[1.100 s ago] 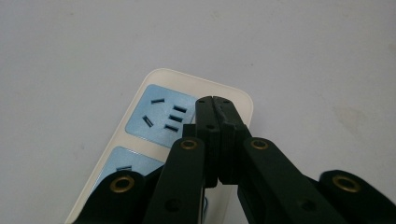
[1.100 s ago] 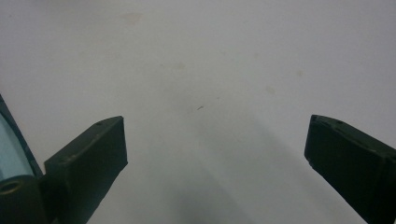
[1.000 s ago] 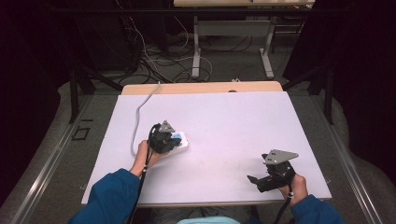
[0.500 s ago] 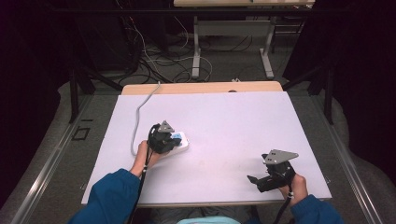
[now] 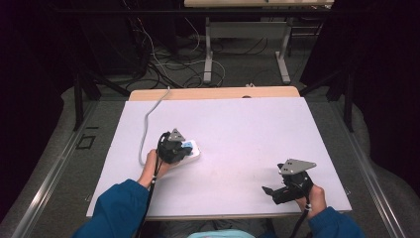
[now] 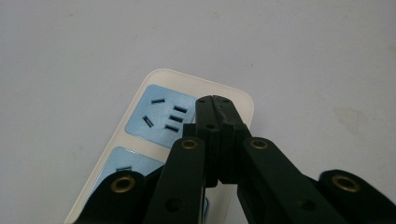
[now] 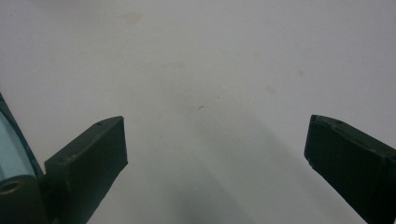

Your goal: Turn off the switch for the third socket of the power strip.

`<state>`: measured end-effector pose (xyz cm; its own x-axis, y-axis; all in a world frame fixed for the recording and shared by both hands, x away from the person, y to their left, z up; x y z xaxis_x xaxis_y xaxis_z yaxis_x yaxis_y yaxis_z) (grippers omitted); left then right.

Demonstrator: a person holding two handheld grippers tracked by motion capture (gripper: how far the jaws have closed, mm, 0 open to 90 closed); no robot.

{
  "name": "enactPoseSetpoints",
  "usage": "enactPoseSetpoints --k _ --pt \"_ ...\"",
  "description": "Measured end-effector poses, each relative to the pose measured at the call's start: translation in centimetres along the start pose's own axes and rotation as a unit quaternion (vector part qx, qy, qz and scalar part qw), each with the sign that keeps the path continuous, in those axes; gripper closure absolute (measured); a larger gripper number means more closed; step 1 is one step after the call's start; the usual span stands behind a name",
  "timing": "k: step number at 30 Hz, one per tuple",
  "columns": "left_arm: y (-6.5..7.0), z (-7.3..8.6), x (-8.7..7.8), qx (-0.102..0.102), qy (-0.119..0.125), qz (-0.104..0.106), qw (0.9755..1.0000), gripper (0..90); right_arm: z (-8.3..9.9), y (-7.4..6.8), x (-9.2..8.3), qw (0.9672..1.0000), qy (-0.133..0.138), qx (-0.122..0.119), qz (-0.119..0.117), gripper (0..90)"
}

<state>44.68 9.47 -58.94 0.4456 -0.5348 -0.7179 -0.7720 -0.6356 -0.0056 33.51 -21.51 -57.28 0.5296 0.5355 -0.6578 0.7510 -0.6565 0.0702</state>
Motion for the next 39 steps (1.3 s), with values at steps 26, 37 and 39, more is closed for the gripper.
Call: enactPoseSetpoints --k 26,37,39 --pt "0.18 0.05 0.06 0.012 -0.002 -0.009 0.9999 90.0 0.02 -0.03 0.09 1.0000 -0.003 0.001 -0.001 5.4" --pt "0.13 0.11 0.08 0.009 -0.001 -0.005 0.9999 90.0 0.03 -0.03 0.08 1.0000 -0.004 0.000 -0.002 5.4" --pt "0.12 0.11 0.09 0.008 -0.001 -0.005 1.0000 90.0 0.00 0.03 0.11 1.0000 -0.003 -0.005 -0.002 5.4"
Point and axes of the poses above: each handheld gripper's, and its own axes: x roughly forward along the jaws, z roughly out of its underside, y roughly to its right, the point moved 8 cm from there along x, roughly forward along the jaws, and after that the axes turned 1 degree about -z, right-handed, at the moved point
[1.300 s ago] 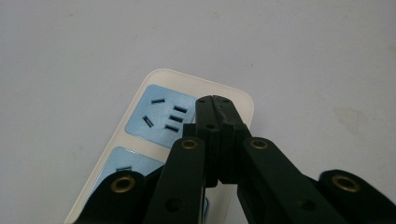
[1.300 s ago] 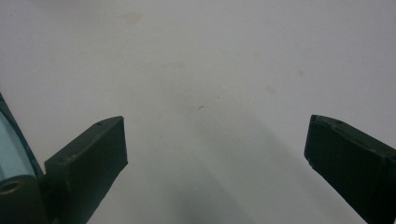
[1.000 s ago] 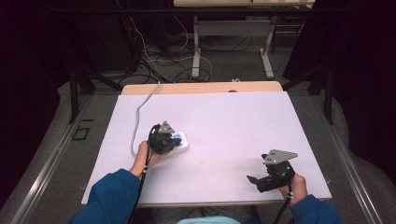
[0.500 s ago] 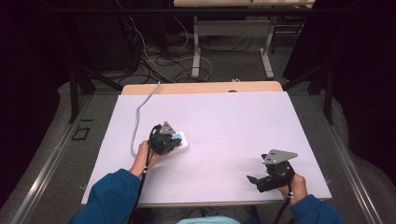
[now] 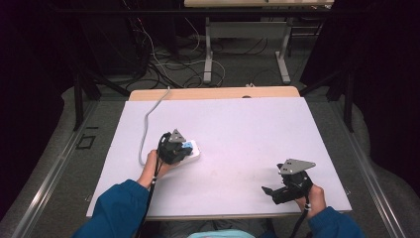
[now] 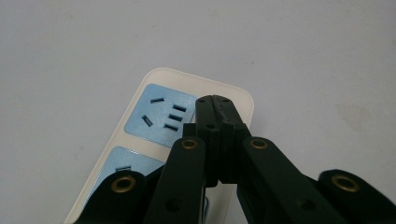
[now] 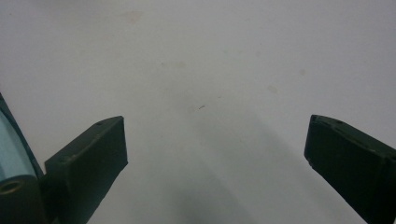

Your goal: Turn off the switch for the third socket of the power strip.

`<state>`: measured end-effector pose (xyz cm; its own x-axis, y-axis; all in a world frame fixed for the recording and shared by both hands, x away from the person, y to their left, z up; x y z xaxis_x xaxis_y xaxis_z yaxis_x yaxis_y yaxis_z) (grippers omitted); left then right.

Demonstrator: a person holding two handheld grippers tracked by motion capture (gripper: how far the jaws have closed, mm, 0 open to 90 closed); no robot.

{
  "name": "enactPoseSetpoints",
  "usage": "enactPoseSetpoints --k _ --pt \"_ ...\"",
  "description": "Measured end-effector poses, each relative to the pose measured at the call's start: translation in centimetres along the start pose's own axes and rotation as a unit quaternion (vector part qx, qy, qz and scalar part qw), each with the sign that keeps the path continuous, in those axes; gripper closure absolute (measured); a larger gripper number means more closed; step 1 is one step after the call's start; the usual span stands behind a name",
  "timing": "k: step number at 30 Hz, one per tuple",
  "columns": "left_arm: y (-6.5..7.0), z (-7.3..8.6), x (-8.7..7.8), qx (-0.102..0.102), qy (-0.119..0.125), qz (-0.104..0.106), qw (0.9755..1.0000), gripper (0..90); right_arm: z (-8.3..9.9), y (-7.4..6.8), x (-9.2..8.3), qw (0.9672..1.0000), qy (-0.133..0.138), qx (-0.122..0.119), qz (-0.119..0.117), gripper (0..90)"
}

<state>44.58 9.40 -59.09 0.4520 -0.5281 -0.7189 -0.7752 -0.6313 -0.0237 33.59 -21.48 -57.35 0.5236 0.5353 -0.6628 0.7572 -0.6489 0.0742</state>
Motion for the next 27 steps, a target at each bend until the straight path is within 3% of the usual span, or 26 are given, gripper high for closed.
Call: enactPoseSetpoints --k 27 --pt "0.01 -0.03 0.07 -0.003 0.006 0.003 1.0000 90.0 0.00 -0.02 0.06 1.0000 0.003 0.005 0.004 5.4"
Point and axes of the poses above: each handheld gripper's, and its own axes: x roughly forward along the jaws, z roughly out of its underside, y roughly to its right, the point moved 8 cm from there along x, roughly forward along the jaws, and after that the axes turned 1 degree about -z, right-handed, at the moved point
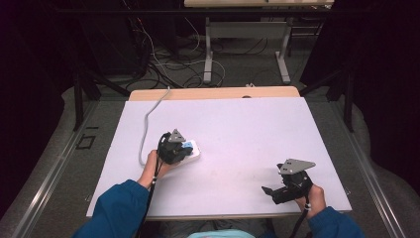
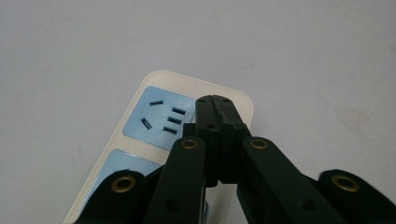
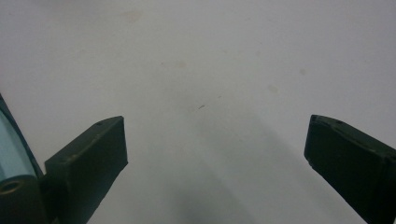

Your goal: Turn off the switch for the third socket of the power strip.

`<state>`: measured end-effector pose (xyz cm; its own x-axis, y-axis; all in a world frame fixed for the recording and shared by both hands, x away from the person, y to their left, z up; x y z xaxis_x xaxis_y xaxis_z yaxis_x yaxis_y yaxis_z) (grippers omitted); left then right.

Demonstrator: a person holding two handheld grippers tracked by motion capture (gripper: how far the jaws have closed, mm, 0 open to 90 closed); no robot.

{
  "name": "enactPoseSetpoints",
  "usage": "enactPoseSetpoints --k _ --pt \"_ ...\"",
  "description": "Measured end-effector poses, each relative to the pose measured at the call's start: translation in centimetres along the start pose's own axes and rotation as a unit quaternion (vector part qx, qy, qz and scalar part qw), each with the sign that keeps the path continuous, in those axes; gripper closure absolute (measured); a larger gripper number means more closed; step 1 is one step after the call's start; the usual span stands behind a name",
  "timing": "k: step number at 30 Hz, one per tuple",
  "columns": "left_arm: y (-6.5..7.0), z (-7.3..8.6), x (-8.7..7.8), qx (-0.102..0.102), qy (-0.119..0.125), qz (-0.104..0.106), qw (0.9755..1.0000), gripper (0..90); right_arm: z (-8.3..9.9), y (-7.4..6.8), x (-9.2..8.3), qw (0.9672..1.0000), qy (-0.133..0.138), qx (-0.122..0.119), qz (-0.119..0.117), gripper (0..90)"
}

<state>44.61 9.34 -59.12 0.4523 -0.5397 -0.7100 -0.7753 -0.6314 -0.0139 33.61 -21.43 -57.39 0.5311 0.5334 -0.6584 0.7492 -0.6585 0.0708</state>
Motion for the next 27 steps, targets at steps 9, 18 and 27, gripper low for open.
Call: enactPoseSetpoints --k 9,18,27 --pt "0.01 0.00 0.00 0.000 0.000 0.000 1.0000 90.0 -0.01 0.02 -0.02 1.0000 0.000 0.000 0.001 5.4" --pt "0.02 0.01 -0.02 0.004 -0.001 -0.002 1.0000 90.0 0.02 -0.01 -0.08 1.0000 -0.002 -0.001 -0.003 5.4" --pt "0.02 -0.01 -0.01 0.002 0.000 -0.001 1.0000 90.0 0.02 -0.01 -0.08 1.0000 -0.003 -0.001 -0.003 5.4"
Point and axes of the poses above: each handheld gripper's, and its own axes: x roughly forward along the jaws, z roughly out of its underside, y roughly to its right, the point moved 8 cm from there along x, roughly forward along the jaws, and after that the axes turned 1 degree about -z, right-handed, at the moved point
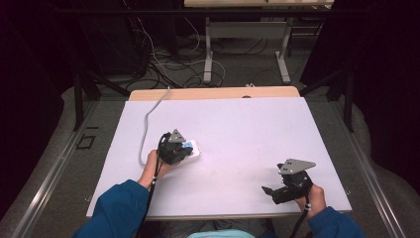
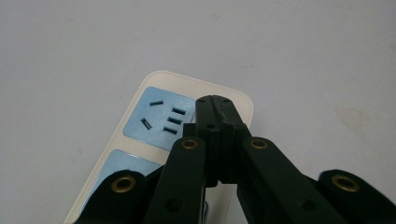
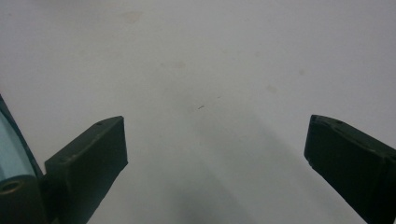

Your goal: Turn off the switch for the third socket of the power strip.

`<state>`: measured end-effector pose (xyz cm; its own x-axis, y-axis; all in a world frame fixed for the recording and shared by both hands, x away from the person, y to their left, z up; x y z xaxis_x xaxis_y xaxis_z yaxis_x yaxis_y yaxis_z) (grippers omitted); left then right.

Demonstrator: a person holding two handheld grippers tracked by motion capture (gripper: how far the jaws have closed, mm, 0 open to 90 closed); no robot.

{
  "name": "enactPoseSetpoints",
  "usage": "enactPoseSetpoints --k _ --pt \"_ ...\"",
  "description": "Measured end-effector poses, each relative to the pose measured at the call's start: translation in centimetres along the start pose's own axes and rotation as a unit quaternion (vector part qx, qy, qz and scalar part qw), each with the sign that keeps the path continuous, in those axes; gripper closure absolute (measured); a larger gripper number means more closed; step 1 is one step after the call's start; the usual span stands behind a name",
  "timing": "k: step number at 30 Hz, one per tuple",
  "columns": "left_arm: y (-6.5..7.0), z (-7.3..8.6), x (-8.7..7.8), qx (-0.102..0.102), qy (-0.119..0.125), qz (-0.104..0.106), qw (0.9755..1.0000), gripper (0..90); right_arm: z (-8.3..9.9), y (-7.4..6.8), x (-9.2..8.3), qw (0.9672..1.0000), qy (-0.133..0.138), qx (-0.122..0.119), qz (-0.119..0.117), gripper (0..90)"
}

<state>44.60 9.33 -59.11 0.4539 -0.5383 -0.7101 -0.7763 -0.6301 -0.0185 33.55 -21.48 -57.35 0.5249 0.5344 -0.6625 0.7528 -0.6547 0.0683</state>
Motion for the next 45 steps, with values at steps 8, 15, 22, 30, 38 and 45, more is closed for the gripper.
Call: enactPoseSetpoints --k 8,15,22,30,38,45 --pt "0.02 0.00 0.01 -0.001 0.001 -0.001 1.0000 90.0 0.00 0.02 -0.02 1.0000 0.000 0.000 0.001 5.4" --pt "0.03 0.00 -0.02 0.005 -0.001 -0.004 1.0000 90.0 0.00 0.01 -0.02 1.0000 0.000 -0.001 0.001 5.4" --pt "0.09 -0.04 0.00 0.007 0.000 -0.007 1.0000 90.0 -0.04 0.12 0.00 1.0000 0.002 -0.006 0.002 5.4" --pt "0.17 -0.06 0.05 0.009 0.003 -0.009 0.9999 90.0 -0.05 0.10 -0.01 1.0000 0.002 -0.003 0.003 5.4" --pt "0.15 -0.07 0.00 0.010 0.001 -0.009 0.9999 90.0 0.02 0.10 -0.08 1.0000 -0.003 -0.004 0.001 5.4" --pt "0.12 -0.28 -0.21 0.009 0.007 -0.007 0.9999 90.0 0.02 0.07 -0.10 1.0000 -0.003 -0.002 0.002 5.4"
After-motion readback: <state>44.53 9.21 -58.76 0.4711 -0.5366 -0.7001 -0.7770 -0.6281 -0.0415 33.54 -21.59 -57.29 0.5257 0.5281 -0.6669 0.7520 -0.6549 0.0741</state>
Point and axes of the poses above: each handheld gripper's, and its own axes: x roughly forward along the jaws, z roughly out of its underside, y roughly to its right, the point moved 8 cm from there along x, roughly forward along the jaws, and after that the axes turned 1 degree about -z, right-handed, at the moved point
